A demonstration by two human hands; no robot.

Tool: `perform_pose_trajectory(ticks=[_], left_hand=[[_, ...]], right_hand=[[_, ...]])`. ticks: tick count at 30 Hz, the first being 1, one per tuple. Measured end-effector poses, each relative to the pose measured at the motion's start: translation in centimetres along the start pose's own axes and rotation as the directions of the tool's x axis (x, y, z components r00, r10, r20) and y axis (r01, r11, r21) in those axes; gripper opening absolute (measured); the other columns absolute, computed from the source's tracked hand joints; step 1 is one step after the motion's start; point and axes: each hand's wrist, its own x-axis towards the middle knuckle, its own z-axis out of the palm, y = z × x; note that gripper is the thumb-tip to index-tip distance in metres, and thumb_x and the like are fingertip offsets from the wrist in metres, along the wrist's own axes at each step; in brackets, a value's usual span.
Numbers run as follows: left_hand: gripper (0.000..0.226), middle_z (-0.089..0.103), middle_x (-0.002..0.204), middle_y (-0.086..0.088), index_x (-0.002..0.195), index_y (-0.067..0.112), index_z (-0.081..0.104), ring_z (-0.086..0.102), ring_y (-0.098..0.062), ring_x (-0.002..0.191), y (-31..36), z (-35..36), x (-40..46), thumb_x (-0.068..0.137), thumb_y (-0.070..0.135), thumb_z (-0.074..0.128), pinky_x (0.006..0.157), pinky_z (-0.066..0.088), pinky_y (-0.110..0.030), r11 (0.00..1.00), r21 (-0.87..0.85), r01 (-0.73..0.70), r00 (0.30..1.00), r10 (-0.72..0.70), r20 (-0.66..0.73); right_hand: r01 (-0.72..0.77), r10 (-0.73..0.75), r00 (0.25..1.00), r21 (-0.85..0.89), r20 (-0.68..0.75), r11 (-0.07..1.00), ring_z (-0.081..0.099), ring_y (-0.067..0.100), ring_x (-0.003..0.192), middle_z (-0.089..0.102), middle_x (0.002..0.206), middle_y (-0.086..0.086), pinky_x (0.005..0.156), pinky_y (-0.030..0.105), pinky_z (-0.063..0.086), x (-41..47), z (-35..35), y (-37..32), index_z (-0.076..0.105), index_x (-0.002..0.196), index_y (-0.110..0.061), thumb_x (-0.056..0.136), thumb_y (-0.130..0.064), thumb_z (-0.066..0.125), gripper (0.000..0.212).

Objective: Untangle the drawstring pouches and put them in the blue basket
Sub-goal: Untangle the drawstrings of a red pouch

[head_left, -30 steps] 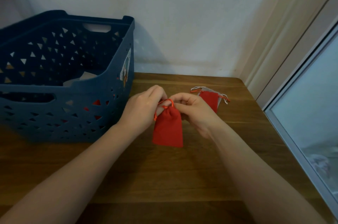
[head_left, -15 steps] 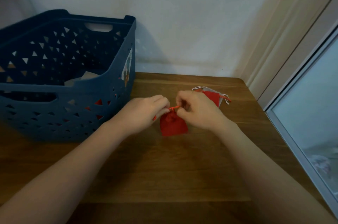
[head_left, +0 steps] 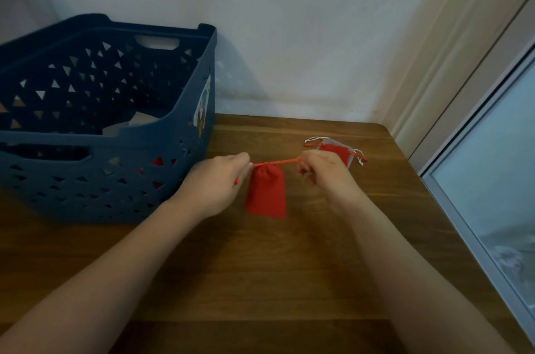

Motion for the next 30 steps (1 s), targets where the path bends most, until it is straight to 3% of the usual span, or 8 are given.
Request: perform_pose_trajectory(ticks=[3,5,7,11,14,18,23,30], left_hand=[[0.031,0.047,0.065,0.001,0.072,0.024,0.039,0.046,-0.015,0.057,0.2,0.6,0.0,0.101,0.033,0.032,0.051,0.034,-0.028,0.971,-0.220,0.091,0.996,-0.089,0.022],[0.030,0.050,0.064,0.000,0.074,0.022,0.048,0.050,-0.016,0.058,0.2,0.9,0.1,0.100,0.031,0.036,0.057,0.040,-0.031,0.899,-0.410,0.151,0.988,-0.144,0.048],[0.031,0.052,0.061,0.003,0.073,0.019,0.052,0.052,-0.011,0.057,0.3,0.9,0.3,0.099,0.029,0.040,0.059,0.042,-0.025,0.810,-0.551,0.200,0.979,-0.192,0.073],[0.032,0.052,0.055,0.004,0.068,0.015,0.057,0.051,-0.009,0.055,0.8,0.7,0.6,0.096,0.028,0.048,0.061,0.042,-0.025,0.536,-0.801,0.268,0.946,-0.304,0.113],[0.032,0.051,0.056,0.004,0.068,0.015,0.058,0.049,-0.008,0.056,1.5,0.4,0.8,0.094,0.030,0.051,0.061,0.041,-0.023,0.603,-0.761,0.240,0.942,-0.333,0.033],[0.032,0.048,0.054,0.008,0.065,0.018,0.057,0.046,-0.006,0.054,3.0,-0.1,1.2,0.095,0.030,0.050,0.061,0.039,-0.024,0.677,-0.713,0.182,0.960,-0.279,-0.020],[0.025,0.050,0.058,0.008,0.078,0.018,0.059,0.046,-0.008,0.056,3.7,0.3,1.6,0.095,0.034,0.049,0.060,0.037,-0.026,0.513,-0.834,0.204,0.957,-0.283,0.060],[0.020,0.063,0.109,0.008,0.105,0.027,0.060,0.062,-0.006,0.096,3.8,2.2,1.1,0.088,0.018,0.062,0.075,0.051,-0.020,0.490,-0.829,0.268,0.956,-0.242,0.166]], right_hand=[[-0.160,0.187,0.982,0.363,-0.038,0.918,0.048,0.010,0.061,0.063,0.073,0.000,0.055,0.022,0.035,-0.3,0.2,0.4,0.047,0.054,-0.018,0.094,-0.016,0.047,0.040],[-0.197,0.199,0.977,0.711,0.081,0.675,0.050,0.006,0.054,0.071,0.081,0.001,0.046,0.017,0.034,-0.7,0.6,-0.1,0.045,0.061,-0.015,0.096,-0.018,0.043,0.036],[-0.194,0.149,0.980,0.827,0.134,0.528,0.047,0.005,0.048,0.069,0.076,0.001,0.040,0.015,0.033,-0.9,0.6,-0.6,0.047,0.065,-0.015,0.098,-0.022,0.040,0.034],[-0.113,0.060,0.992,0.614,0.107,0.781,0.043,0.009,0.052,0.051,0.064,-0.001,0.049,0.020,0.038,-0.7,0.5,-0.6,0.055,0.076,-0.014,0.100,-0.026,0.038,0.031],[-0.023,0.006,0.998,0.258,0.069,0.966,0.048,0.008,0.050,0.052,0.058,0.000,0.050,0.019,0.042,-1.1,1.1,-0.4,0.065,0.083,-0.008,0.098,-0.021,0.046,0.027],[0.098,-0.102,0.987,0.036,0.123,0.995,0.051,0.007,0.051,0.057,0.054,-0.003,0.052,0.018,0.044,-1.8,2.1,-0.6,0.071,0.084,-0.015,0.092,-0.014,0.057,0.017],[0.122,-0.127,0.983,0.048,0.131,0.991,0.048,0.006,0.051,0.054,0.055,-0.001,0.051,0.016,0.041,-2.2,2.3,-0.5,0.067,0.080,-0.008,0.090,-0.011,0.059,0.014],[-0.046,-0.017,0.993,0.507,0.118,0.861,0.046,0.009,0.051,0.049,0.058,0.000,0.053,0.021,0.037,-1.8,2.0,0.0,0.064,0.082,-0.009,0.094,-0.011,0.049,0.020]])
